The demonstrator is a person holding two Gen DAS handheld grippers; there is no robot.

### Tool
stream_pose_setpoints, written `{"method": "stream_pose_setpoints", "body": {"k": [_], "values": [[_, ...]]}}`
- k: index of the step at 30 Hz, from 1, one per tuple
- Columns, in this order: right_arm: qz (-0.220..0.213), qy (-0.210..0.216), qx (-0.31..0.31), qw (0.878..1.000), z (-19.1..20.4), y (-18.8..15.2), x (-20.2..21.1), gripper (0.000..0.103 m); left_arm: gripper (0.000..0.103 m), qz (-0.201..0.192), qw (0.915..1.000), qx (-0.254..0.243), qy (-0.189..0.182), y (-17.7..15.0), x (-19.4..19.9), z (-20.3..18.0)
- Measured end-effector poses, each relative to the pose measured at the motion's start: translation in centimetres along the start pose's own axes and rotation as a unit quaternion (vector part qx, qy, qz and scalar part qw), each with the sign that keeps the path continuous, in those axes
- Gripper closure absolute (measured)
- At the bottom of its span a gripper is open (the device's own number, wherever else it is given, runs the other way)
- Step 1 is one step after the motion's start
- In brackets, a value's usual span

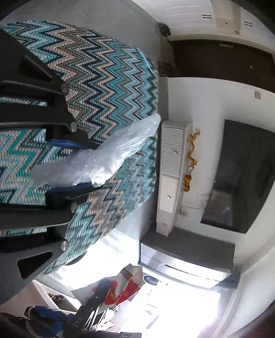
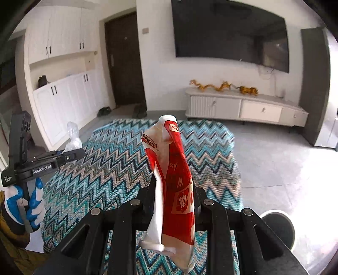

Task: Collect trash
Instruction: 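Carry plastic wrapper and paper bag to the white bin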

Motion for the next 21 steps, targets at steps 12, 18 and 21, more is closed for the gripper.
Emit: {"method": "stream_pose_setpoints", "body": {"k": [12,18,21], "values": [[-0.053,-0.044,-0.071,0.995,-7.1,-2.7,6.3,0.079,0.076,-0.002,0.997,-0.074,-0.023,1.0,1.1,-8.2],[-0.063,-0.084,-0.124,0.987,-13.0,-5.9,8.1,0.079,0.076,0.025,0.9914,-0.123,-0.035,1.3,-1.6,-13.7],[-0.061,-0.104,-0.151,0.981,-16.0,-7.7,8.5,0.079,0.076,0.04,0.9864,-0.153,-0.045,1.1,-3.5,-17.1]]}}
Point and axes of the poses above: each gripper's, at about its wrist camera, not at the fingertips, and x roughly against the way its jaws point, z to its left, y to its top, the point moved 6 cm from there along -x, roughly the way its jaws point, and after that the axes turned 5 degrees about y, right-handed, at the moved point
